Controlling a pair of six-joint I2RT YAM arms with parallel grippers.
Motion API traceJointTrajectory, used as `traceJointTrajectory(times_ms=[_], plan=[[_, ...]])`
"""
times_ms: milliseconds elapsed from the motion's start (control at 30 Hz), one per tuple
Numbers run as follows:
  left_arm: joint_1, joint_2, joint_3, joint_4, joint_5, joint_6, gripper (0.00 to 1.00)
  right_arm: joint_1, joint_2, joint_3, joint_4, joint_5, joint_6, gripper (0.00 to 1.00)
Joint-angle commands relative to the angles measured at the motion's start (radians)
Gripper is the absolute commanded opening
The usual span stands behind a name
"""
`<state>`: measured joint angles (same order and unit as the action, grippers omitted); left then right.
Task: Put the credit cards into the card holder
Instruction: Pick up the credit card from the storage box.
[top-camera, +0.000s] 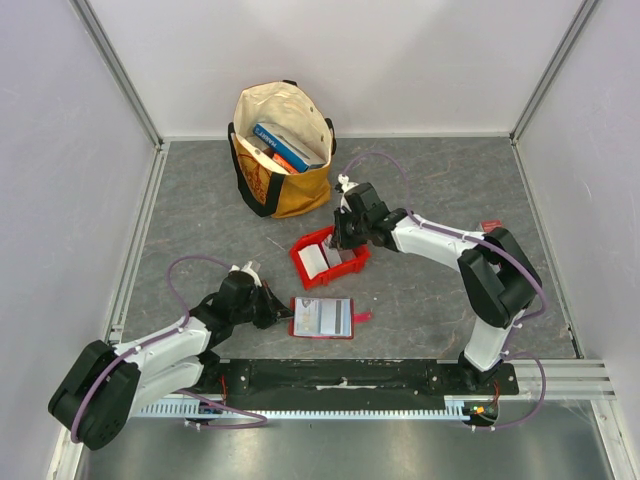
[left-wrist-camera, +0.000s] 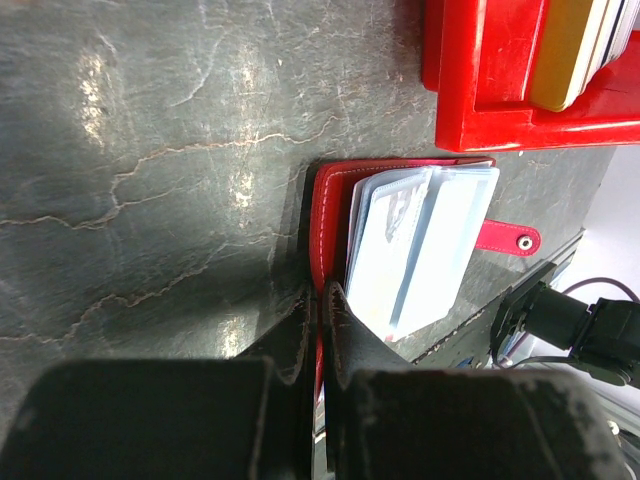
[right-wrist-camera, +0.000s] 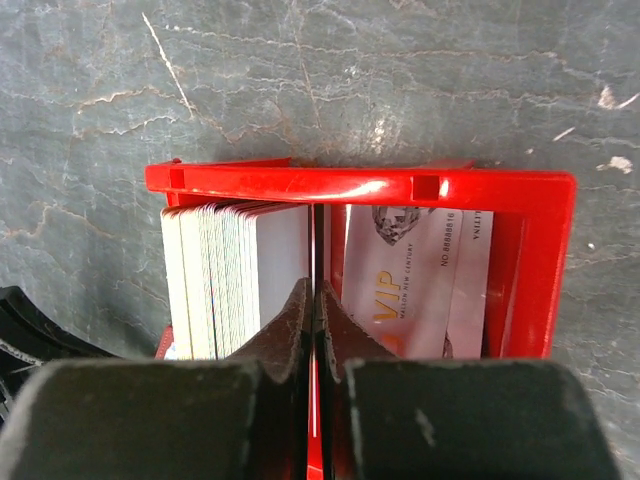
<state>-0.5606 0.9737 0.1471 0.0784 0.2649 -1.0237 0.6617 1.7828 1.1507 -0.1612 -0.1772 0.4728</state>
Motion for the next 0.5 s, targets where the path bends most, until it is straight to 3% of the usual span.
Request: traceJointTrajectory(times_ms=[0, 267, 467], plan=[[0.001, 0.005, 0.019, 0.027, 0.010, 0.047, 0.02, -0.001, -0.008, 0.116, -0.083, 0.074, -0.097, 0.01], [-0.001, 0.008, 0.019, 0.031, 0.010, 0.048, 0.02, -0.002, -0.072, 0.221, -0.222, 0.192, -0.226, 0.00], [0.001, 0.013, 0.017, 0.034, 0.010, 0.048, 0.02, -0.001, -0.255, 0.140, -0.307, 0.306, -0.249, 0.00]])
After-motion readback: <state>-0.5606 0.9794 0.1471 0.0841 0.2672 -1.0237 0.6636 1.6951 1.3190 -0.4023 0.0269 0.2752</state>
